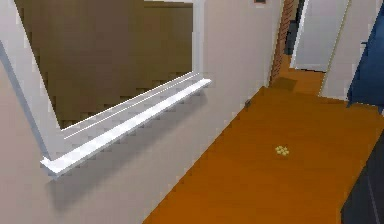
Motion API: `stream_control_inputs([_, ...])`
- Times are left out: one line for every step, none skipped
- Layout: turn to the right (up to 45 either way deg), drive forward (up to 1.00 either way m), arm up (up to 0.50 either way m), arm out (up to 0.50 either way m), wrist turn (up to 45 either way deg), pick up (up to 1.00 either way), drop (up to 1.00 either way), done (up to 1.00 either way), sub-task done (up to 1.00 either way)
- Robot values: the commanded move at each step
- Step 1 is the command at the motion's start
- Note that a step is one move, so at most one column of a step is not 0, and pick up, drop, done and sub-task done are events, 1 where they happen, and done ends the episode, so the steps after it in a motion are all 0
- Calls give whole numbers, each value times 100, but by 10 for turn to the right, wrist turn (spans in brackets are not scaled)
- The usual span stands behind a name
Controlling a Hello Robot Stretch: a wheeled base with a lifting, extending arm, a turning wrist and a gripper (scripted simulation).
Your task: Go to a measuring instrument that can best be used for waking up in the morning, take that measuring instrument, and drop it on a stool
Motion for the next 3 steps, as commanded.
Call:
stream_control_inputs([0, 0, 0, 0, -450, 0, 0, 0, 0])
stream_control_inputs([0, 0, 0, 0, -450, 0, 0, 0, 0])
stream_control_inputs([0, 0, 0, 0, -330, 0, 0, 0, 0])
